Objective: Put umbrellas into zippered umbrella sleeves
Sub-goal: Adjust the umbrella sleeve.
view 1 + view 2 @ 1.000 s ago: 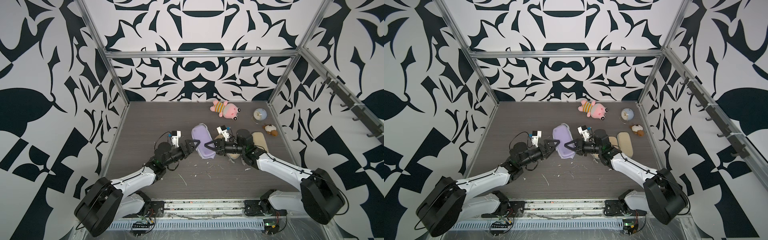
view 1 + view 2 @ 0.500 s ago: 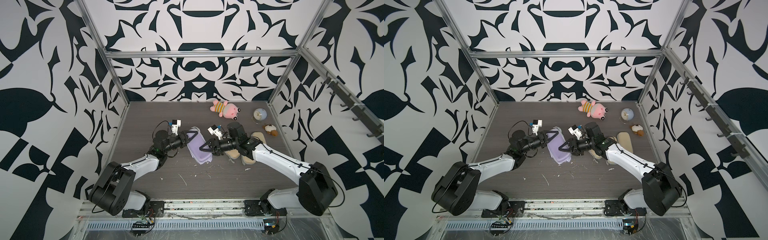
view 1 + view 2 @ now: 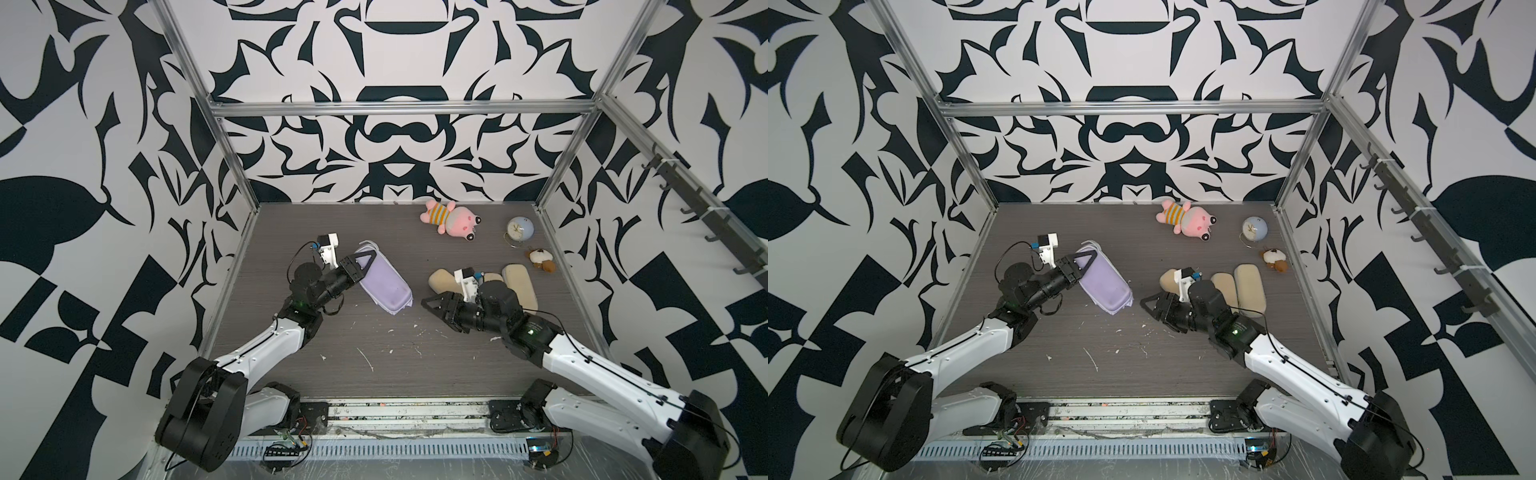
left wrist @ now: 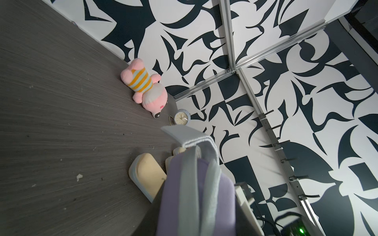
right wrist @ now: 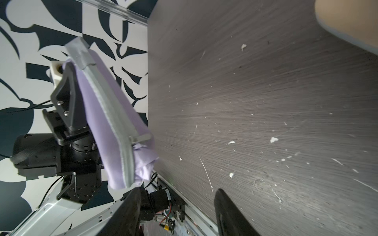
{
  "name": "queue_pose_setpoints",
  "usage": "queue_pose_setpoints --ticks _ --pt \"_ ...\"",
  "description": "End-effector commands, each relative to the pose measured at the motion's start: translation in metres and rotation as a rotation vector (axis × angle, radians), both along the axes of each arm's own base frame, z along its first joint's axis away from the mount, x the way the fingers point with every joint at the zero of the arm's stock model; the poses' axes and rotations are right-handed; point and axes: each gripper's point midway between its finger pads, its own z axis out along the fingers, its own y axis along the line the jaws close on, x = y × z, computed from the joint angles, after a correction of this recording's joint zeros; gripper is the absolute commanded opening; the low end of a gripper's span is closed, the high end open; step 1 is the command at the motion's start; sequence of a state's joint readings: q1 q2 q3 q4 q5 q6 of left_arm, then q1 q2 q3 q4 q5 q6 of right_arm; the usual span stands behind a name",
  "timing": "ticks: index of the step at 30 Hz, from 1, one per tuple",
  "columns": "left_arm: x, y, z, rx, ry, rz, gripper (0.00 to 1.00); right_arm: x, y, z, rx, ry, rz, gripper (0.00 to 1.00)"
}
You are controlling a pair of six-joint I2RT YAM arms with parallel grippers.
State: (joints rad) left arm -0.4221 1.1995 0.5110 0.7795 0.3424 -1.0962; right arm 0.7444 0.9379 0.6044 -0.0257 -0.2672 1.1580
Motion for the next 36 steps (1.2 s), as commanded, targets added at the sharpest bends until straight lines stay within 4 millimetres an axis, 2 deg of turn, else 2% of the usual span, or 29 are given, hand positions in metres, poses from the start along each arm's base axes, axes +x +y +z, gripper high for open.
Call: queue_pose_setpoints --ticks 1,5,15,17,19,24,26,30,34,36 --pt "0.001 0.003 0.021 -0.023 -0.075 0.028 0.00 0.025 0.002 0.038 0.039 -0.110 -0.141 0.55" --pt "0.002 0.002 0.021 -0.035 -0.071 0.025 0.00 0.023 0.020 0.049 0.032 -0.145 -0.095 0.54" --pt "-0.003 -0.005 0.022 -0.048 -0.060 -0.004 0.00 0.032 0.054 0.045 -0.048 -0.156 -0.008 0.52" --pt "-0.003 -0.007 0.022 -0.047 -0.059 -0.011 0.00 0.032 0.061 0.048 -0.029 -0.165 0.007 0.44" --pt "-0.004 -0.008 0.020 -0.047 -0.055 -0.009 0.00 0.032 0.071 0.055 0.000 -0.169 0.029 0.40" --pt "-0.007 -0.018 0.022 -0.081 -0.048 -0.019 0.00 0.028 0.104 0.071 0.109 -0.173 0.106 0.50" --pt "-0.008 -0.021 0.025 -0.105 -0.047 -0.019 0.00 0.029 0.110 0.066 0.110 -0.161 0.115 0.54" --pt "-0.009 -0.021 0.035 -0.136 -0.056 -0.015 0.00 0.032 0.111 0.040 0.010 -0.130 0.115 0.60" --pt "-0.009 -0.021 0.040 -0.143 -0.060 -0.015 0.00 0.036 0.125 0.040 0.031 -0.134 0.137 0.61" --pt "-0.009 -0.022 0.041 -0.151 -0.056 -0.017 0.00 0.036 0.132 0.043 0.054 -0.143 0.149 0.43"
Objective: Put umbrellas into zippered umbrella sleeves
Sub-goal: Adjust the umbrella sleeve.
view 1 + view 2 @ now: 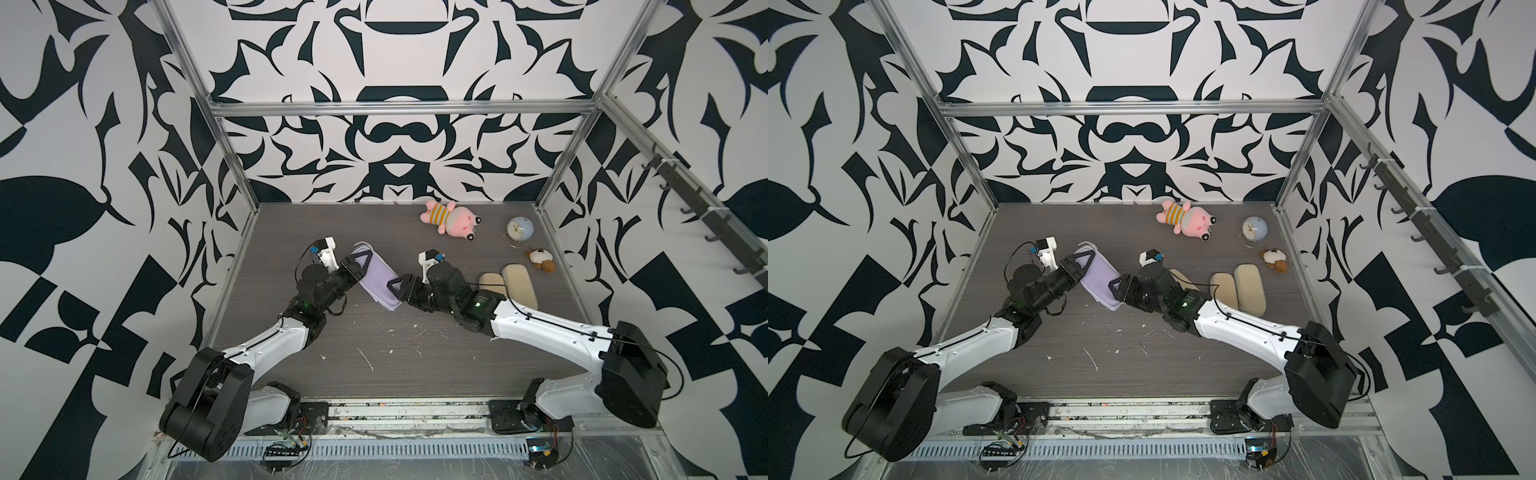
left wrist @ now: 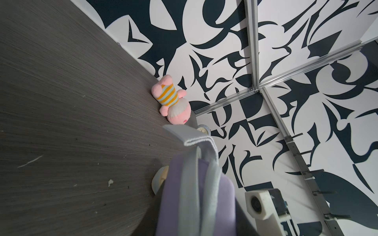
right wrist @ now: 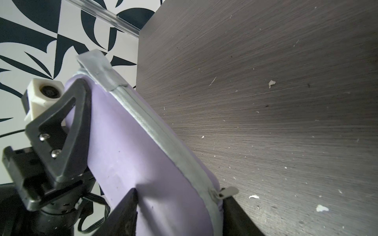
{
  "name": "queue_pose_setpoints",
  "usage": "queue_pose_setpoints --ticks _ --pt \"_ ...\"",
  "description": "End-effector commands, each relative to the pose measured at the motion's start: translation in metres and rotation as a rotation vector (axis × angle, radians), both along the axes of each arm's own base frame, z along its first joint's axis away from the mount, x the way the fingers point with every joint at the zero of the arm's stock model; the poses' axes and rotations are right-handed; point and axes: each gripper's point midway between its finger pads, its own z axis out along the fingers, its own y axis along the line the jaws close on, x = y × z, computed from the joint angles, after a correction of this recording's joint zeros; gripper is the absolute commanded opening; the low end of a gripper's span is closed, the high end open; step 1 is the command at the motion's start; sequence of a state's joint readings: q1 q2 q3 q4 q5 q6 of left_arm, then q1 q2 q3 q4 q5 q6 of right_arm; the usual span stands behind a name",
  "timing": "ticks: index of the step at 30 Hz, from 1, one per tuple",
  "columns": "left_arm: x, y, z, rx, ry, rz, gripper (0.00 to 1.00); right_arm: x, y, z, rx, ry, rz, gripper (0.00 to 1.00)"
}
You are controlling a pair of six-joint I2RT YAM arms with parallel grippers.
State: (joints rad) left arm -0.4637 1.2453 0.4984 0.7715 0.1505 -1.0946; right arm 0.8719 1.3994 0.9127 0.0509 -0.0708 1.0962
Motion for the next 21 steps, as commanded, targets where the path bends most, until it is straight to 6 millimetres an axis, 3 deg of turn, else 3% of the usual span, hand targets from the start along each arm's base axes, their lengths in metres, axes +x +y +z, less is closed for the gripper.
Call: queue_pose_setpoints --ticks 1,2,4,6,8,11,14,15,17,21 --pt "-0.028 -0.030 0.067 -0.190 -0.124 -0.170 0.00 -0.019 0.053 0.056 0.214 -0.085 0.180 0.33" --pt "-0.028 -0.031 0.068 -0.197 -0.124 -0.174 0.00 -0.019 0.055 0.062 0.242 -0.104 0.186 0.24" --pt "-0.029 -0.031 0.068 -0.209 -0.119 -0.179 0.14 -0.019 0.061 0.077 0.305 -0.135 0.202 0.03" --pt "-0.030 -0.030 0.067 -0.214 -0.115 -0.178 0.26 -0.019 0.062 0.089 0.351 -0.154 0.204 0.00" --pt "-0.031 -0.029 0.066 -0.215 -0.118 -0.175 0.30 -0.020 0.061 0.094 0.396 -0.156 0.204 0.00" --pt "-0.029 -0.027 0.069 -0.224 -0.126 -0.173 0.26 -0.021 0.058 0.099 0.467 -0.159 0.200 0.00" --pt "-0.027 -0.025 0.072 -0.249 -0.135 -0.185 0.09 -0.021 0.052 0.098 0.525 -0.153 0.192 0.00" --pt "-0.025 -0.021 0.073 -0.256 -0.132 -0.187 0.03 -0.018 0.047 0.091 0.500 -0.129 0.181 0.11" --pt "-0.022 -0.010 0.076 -0.269 -0.135 -0.191 0.00 -0.018 0.031 0.072 0.408 -0.090 0.166 0.42" --pt "-0.019 0.004 0.076 -0.233 -0.123 -0.238 0.00 -0.024 -0.016 0.047 0.218 -0.045 0.184 0.63"
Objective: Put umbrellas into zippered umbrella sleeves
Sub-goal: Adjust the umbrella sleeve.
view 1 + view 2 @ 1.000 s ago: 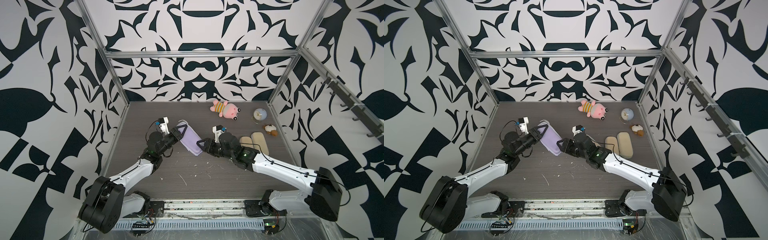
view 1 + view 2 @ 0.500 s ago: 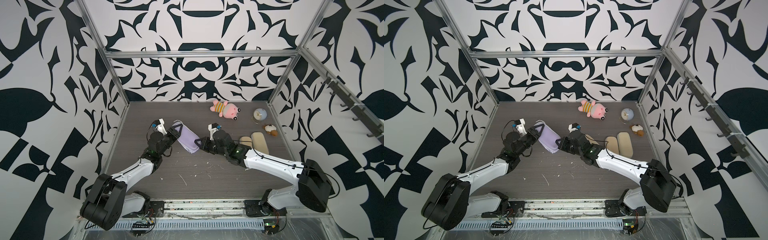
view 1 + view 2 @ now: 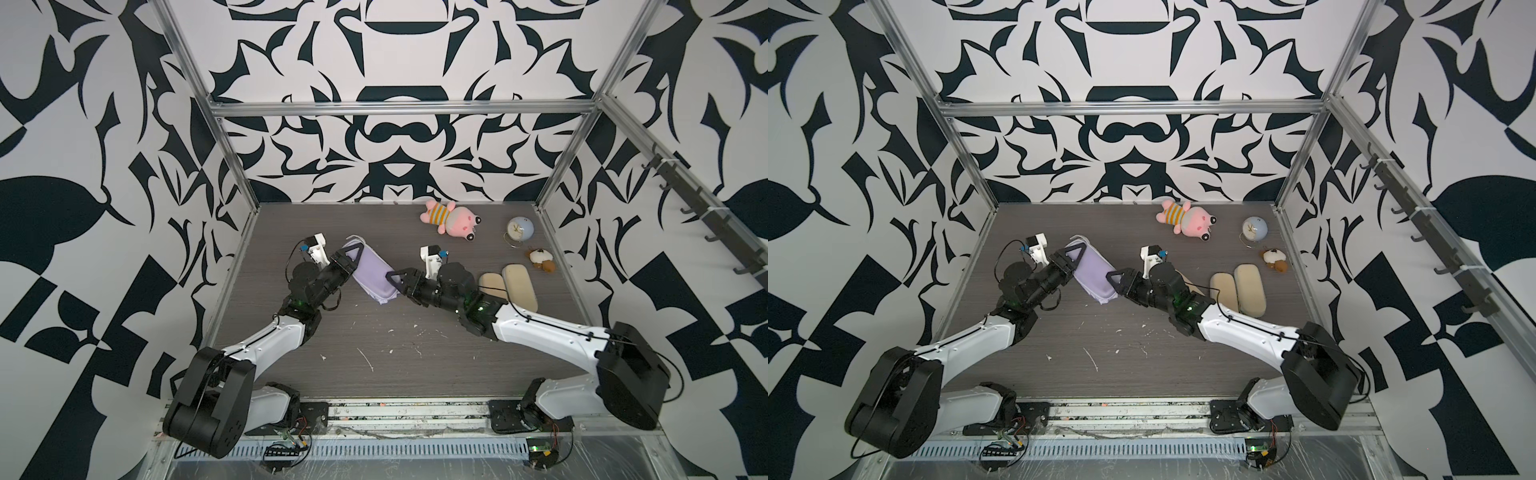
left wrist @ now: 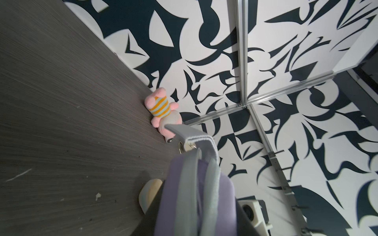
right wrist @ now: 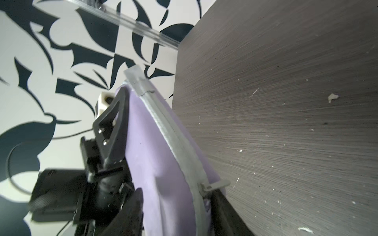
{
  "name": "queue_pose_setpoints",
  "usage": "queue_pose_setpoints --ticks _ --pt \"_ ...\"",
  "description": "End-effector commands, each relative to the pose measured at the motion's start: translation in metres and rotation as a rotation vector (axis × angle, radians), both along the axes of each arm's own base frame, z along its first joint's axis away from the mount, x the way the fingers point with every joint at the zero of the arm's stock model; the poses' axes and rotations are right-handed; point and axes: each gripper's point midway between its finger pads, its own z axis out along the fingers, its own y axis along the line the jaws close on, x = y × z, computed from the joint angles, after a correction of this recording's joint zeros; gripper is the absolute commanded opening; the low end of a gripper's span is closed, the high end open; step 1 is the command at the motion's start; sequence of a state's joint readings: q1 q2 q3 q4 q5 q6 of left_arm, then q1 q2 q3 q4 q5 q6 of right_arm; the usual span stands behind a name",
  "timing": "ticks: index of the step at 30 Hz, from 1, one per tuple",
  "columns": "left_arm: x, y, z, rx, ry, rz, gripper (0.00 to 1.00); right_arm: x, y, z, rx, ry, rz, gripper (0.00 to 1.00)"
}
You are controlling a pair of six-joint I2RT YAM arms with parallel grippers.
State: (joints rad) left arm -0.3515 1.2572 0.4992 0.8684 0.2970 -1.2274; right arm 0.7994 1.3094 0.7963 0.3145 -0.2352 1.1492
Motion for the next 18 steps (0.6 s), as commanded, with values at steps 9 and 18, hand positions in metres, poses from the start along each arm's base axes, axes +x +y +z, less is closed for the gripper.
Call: queue_pose_setpoints --ticks 9,18 --pt "-0.032 -0.029 0.057 -0.084 -0.125 -0.367 0.00 -0.045 -0.029 0.032 -0.068 -0.028 0.343 0.99" --pt "-0.035 -0.039 0.058 -0.097 -0.115 -0.391 0.00 -0.058 0.027 0.043 0.028 -0.091 0.450 0.88"
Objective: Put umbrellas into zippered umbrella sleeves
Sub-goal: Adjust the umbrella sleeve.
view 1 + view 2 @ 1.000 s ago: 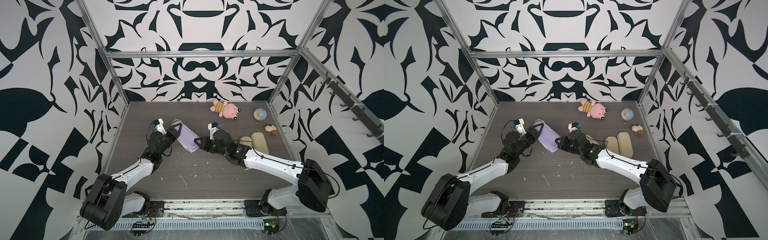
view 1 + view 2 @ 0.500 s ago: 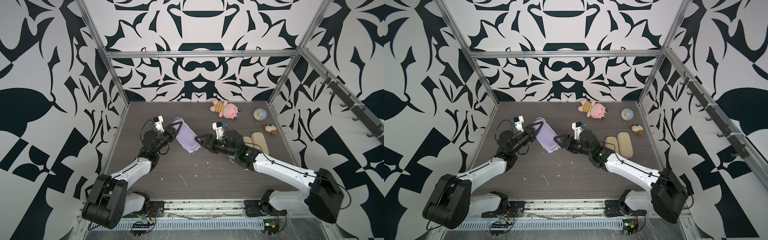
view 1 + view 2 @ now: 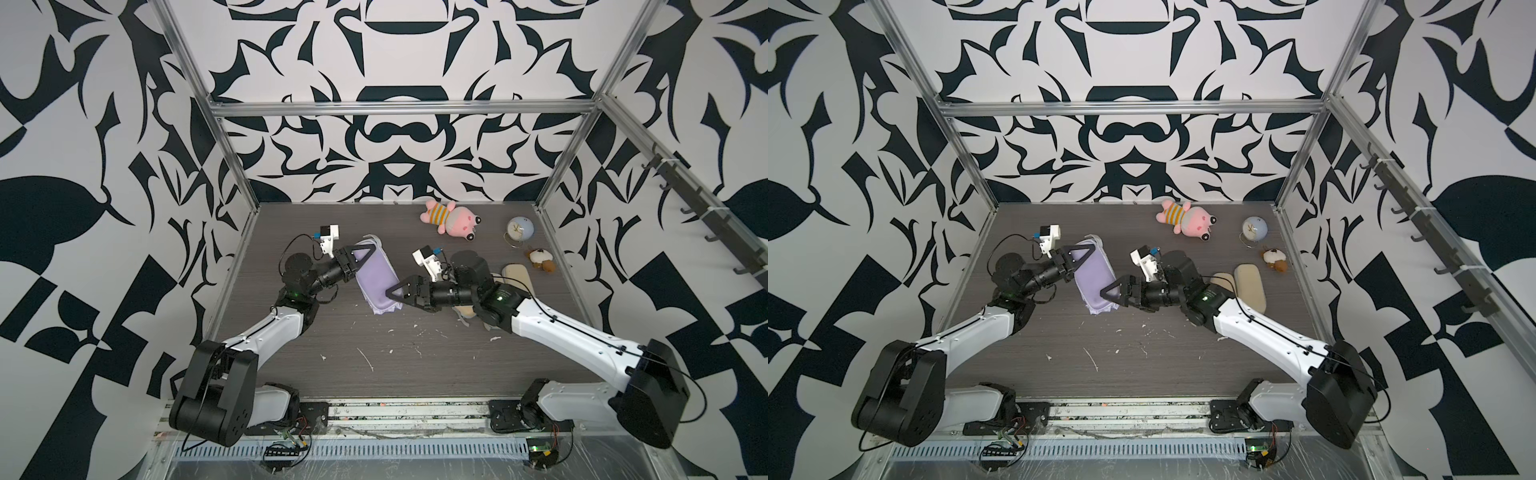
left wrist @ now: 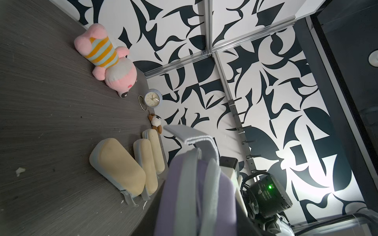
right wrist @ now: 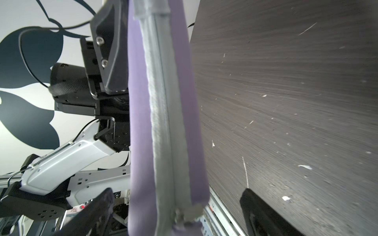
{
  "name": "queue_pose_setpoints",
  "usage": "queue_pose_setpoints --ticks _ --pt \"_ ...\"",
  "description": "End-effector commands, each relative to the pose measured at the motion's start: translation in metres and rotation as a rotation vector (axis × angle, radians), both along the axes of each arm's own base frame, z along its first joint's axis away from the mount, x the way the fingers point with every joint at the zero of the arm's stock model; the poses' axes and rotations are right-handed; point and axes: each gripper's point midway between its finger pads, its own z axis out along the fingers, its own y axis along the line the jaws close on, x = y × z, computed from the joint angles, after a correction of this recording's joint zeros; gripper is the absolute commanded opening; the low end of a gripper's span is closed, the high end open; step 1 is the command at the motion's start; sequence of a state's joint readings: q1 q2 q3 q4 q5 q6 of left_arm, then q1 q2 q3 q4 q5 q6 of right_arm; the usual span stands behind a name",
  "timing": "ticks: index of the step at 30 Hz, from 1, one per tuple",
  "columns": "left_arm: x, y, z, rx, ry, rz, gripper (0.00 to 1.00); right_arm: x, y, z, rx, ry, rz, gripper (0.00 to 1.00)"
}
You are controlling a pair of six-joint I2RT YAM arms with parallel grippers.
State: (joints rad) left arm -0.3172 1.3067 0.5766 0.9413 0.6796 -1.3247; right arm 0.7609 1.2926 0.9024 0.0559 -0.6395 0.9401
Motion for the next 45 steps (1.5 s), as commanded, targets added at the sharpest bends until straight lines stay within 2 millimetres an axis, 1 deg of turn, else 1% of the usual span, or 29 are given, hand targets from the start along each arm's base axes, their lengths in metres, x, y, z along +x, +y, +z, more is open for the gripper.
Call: queue_pose_setpoints --ticks 1,3,4,5,6,7,8,9,11,12,14,17,18,20,21,22,23,24,25,26,27,28,30,31,33,36,39,43,45 --pt "-0.005 -0.006 0.033 -0.064 -0.082 -0.041 0.00 0.001 0.020 0.032 0.117 -0.085 0.047 0.83" --pt "-0.006 -0.008 0.040 -0.101 -0.079 -0.062 0.00 0.007 0.024 0.036 0.165 -0.097 0.026 0.73" --pt "-0.008 -0.010 0.044 -0.115 -0.079 -0.077 0.04 0.011 0.027 0.042 0.194 -0.104 0.018 0.64" --pt "-0.009 -0.013 0.046 -0.120 -0.077 -0.087 0.14 0.013 0.031 0.046 0.216 -0.108 0.010 0.51" --pt "-0.012 -0.016 0.046 -0.119 -0.068 -0.092 0.26 0.017 0.033 0.049 0.233 -0.109 -0.006 0.35" --pt "-0.016 -0.021 0.044 -0.117 -0.059 -0.096 0.37 0.019 0.036 0.052 0.248 -0.114 -0.017 0.23" --pt "-0.019 -0.023 0.041 -0.112 -0.054 -0.096 0.44 0.020 0.036 0.053 0.252 -0.119 -0.027 0.18" --pt "-0.024 -0.026 0.036 -0.106 -0.041 -0.095 0.49 0.022 0.036 0.055 0.253 -0.128 -0.038 0.15" --pt "-0.029 -0.027 0.022 -0.095 -0.010 -0.078 0.51 0.024 0.033 0.059 0.250 -0.149 -0.059 0.11" --pt "-0.035 -0.026 0.021 -0.100 -0.011 -0.071 0.51 0.027 0.032 0.062 0.243 -0.163 -0.076 0.10" --pt "-0.043 -0.028 0.016 -0.104 -0.004 -0.066 0.51 0.030 0.030 0.064 0.231 -0.181 -0.094 0.08" --pt "-0.048 -0.038 0.012 -0.092 -0.006 -0.083 0.45 0.033 0.040 0.063 0.236 -0.162 -0.071 0.08" --pt "-0.048 -0.040 0.012 -0.089 -0.013 -0.089 0.42 0.033 0.043 0.062 0.242 -0.150 -0.058 0.10" --pt "-0.049 -0.043 0.020 -0.093 -0.041 -0.110 0.38 0.034 0.043 0.052 0.231 -0.127 -0.067 0.10" --pt "-0.044 -0.047 0.012 -0.077 -0.031 -0.116 0.32 0.034 0.041 0.050 0.225 -0.124 -0.075 0.14" --pt "-0.042 -0.047 0.013 -0.070 -0.042 -0.119 0.22 0.033 0.038 0.047 0.212 -0.117 -0.077 0.28" --pt "-0.039 -0.043 0.015 -0.064 -0.056 -0.112 0.14 0.033 0.034 0.042 0.191 -0.112 -0.086 0.42" --pt "-0.032 -0.033 0.016 -0.054 -0.070 -0.080 0.07 0.031 0.028 0.037 0.164 -0.110 -0.103 0.52" --pt "-0.023 -0.020 0.014 -0.043 -0.080 -0.025 0.02 0.030 0.018 0.032 0.135 -0.113 -0.130 0.56" --pt "-0.019 -0.006 0.022 -0.042 -0.122 0.028 0.00 0.031 0.008 0.024 0.098 -0.111 -0.165 0.57" --pt "-0.013 0.006 0.025 -0.031 -0.154 0.085 0.00 0.032 -0.005 0.014 0.041 -0.115 -0.212 0.58" --pt "-0.009 0.013 0.030 -0.021 -0.194 0.132 0.00 0.034 -0.021 0.004 -0.034 -0.122 -0.271 0.59" --pt "-0.008 0.017 0.040 0.007 -0.272 0.172 0.00 0.037 -0.043 -0.005 -0.123 -0.135 -0.360 0.59" --pt "-0.009 0.016 0.044 0.013 -0.298 0.183 0.00 0.039 -0.053 -0.007 -0.148 -0.137 -0.409 0.59" --pt "-0.010 0.016 0.049 0.024 -0.337 0.216 0.00 0.040 -0.061 -0.006 -0.153 -0.136 -0.461 0.59" --pt "-0.011 0.014 0.050 0.055 -0.353 0.233 0.00 0.037 -0.054 0.001 -0.152 -0.150 -0.464 0.55" --pt "-0.013 0.015 0.052 0.053 -0.355 0.240 0.00 0.031 -0.036 0.012 -0.127 -0.166 -0.433 0.50" --pt "-0.012 0.015 0.052 0.053 -0.354 0.242 0.00 0.025 -0.018 0.017 -0.105 -0.154 -0.395 0.42" --pt "-0.012 0.015 0.049 0.059 -0.349 0.242 0.00 0.023 -0.014 0.019 -0.098 -0.153 -0.394 0.41"
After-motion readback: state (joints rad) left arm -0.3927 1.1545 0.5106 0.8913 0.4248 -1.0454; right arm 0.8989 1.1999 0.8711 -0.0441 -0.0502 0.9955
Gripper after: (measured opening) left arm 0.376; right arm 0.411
